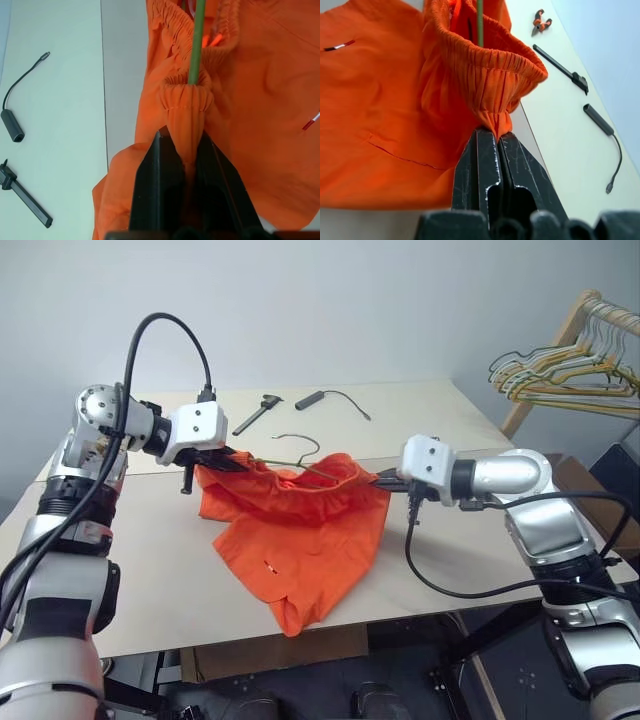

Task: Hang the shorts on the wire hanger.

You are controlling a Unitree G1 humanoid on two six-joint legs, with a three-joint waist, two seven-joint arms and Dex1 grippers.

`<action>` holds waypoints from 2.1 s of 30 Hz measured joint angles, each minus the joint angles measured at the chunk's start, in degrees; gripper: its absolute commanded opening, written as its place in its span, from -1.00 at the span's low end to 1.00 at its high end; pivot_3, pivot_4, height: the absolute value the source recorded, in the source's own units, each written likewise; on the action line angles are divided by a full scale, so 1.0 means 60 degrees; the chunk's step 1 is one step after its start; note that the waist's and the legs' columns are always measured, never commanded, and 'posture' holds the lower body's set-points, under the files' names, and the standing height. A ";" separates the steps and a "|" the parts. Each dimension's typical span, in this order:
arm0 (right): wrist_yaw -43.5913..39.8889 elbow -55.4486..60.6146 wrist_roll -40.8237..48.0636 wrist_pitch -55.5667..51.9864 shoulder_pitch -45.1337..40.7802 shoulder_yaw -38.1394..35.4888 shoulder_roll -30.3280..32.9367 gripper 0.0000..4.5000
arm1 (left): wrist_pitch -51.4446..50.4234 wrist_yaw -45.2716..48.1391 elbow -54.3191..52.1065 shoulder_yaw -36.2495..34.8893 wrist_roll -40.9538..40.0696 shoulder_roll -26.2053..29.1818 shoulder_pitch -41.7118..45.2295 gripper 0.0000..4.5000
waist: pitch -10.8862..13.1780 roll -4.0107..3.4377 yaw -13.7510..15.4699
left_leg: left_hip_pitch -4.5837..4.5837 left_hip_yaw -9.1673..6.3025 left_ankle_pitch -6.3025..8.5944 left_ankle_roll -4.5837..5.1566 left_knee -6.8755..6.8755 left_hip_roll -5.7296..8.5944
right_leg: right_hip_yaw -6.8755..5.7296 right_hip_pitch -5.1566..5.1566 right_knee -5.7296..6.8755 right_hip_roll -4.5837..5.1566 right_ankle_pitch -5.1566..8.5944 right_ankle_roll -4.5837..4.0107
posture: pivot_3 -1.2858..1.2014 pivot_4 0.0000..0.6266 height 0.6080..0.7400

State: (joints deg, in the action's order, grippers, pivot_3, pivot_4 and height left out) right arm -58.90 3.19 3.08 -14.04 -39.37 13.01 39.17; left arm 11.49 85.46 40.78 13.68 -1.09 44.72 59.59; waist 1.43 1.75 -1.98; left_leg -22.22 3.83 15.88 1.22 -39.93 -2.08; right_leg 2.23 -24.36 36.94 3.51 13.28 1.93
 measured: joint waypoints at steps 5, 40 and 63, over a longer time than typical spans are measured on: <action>0.0062 0.0003 -0.0302 0.0431 -0.0102 0.0097 -0.0169 -0.99 | -0.0085 0.0055 -0.0266 -0.0173 -0.0094 -0.0038 -0.0206 -1.00 | 0.0000 0.0000 0.0027 | -0.0001 -0.0001 0.0000 0.0000 0.0000 0.0000 | -0.0002 0.0000 -0.0002 -0.0001 0.0000 0.0000 | 0.05 -1.00 1.00; 0.0450 -0.1017 -0.0286 -0.1325 -0.0100 0.0367 -0.1618 -0.84 | -0.0639 0.0277 -0.1037 -0.0600 -0.0666 -0.0197 -0.0735 -1.00 | 0.0000 0.0000 0.0156 | 0.0002 -0.0001 0.0000 0.0000 -0.0001 0.0000 | -0.0004 0.0004 0.0012 -0.0002 -0.0001 -0.0001 | 0.05 -1.00 1.00; 0.0914 -0.0686 0.0235 -0.2249 0.0791 -0.0606 -0.1025 -1.00 | 0.0129 -0.1231 0.0559 -0.2006 -0.0975 -0.0041 -0.0450 0.99 | 0.0000 0.0000 0.0155 | -0.0003 -0.0002 0.0000 0.0000 -0.0001 -0.0001 | -0.0007 0.0003 0.0008 0.0000 -0.0001 -0.0001 | 0.03 -1.00 1.00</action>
State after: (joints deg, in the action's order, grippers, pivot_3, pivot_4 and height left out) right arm -53.42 -0.92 4.49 -27.53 -34.62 9.37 33.02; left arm 12.27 78.08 44.13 1.65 -6.93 44.48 56.89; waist 1.43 1.75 -1.05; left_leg -22.24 3.82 15.88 1.22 -39.94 -2.09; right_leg 2.19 -24.35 36.99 3.51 13.28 1.92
